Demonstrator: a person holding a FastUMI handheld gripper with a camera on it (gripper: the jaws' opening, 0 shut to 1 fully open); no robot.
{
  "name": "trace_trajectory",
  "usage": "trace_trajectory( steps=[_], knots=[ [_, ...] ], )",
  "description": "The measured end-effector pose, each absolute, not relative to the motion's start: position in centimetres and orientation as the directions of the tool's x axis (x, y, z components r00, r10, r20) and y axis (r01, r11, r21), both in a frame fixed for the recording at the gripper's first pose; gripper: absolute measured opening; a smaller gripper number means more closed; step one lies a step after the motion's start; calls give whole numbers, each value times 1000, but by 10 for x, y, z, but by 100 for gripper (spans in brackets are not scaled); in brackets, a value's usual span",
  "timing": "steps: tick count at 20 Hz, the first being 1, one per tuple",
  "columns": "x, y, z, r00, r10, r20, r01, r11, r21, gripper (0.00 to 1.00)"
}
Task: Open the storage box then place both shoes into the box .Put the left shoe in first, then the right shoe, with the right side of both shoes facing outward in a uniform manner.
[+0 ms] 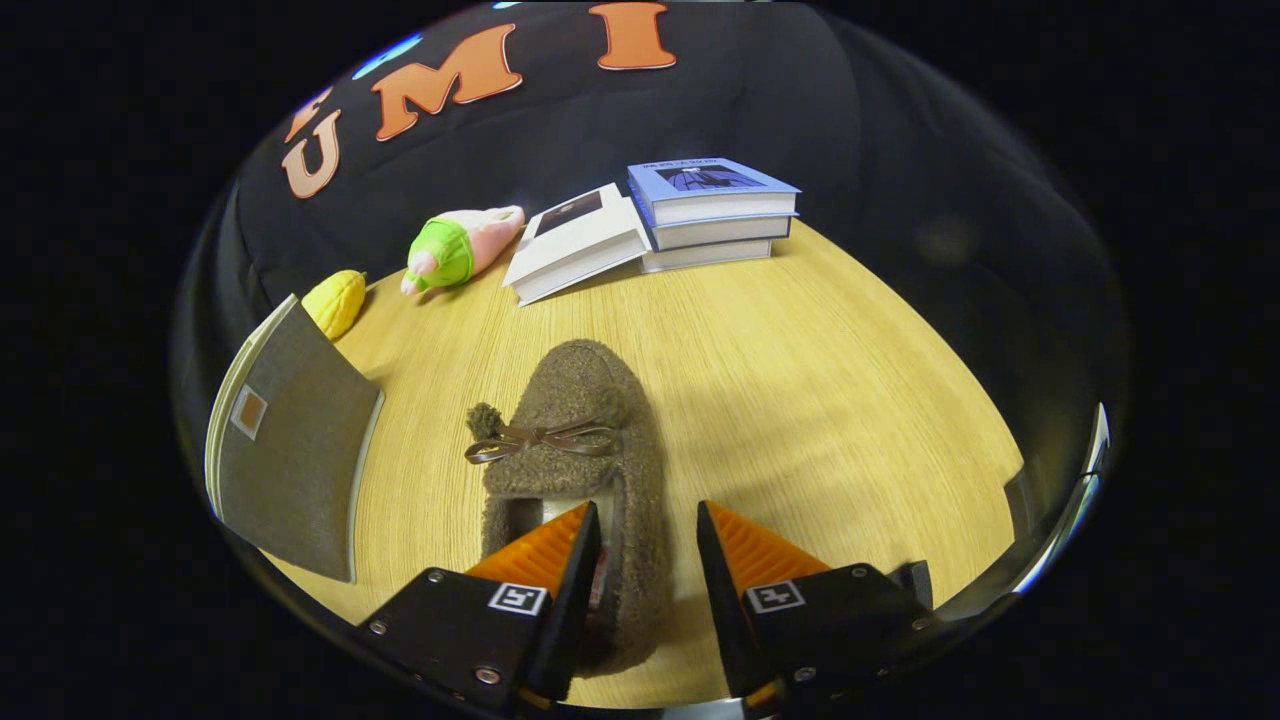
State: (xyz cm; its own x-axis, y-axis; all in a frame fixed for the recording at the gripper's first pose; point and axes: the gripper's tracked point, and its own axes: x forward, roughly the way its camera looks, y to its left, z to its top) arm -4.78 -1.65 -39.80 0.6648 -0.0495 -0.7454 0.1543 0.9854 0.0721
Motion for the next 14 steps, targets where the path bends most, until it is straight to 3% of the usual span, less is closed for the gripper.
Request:
trace_trajectory(
  steps=[3,6,14],
  knots=[
    [-42,-16,-405,652,-49,-756,199,974,108,27],
    [-41,-19,-401,649,-68,-758,253,959,131,5],
    [-35,20,-337,690,-43,-722,287,933,218,1]
  ],
)
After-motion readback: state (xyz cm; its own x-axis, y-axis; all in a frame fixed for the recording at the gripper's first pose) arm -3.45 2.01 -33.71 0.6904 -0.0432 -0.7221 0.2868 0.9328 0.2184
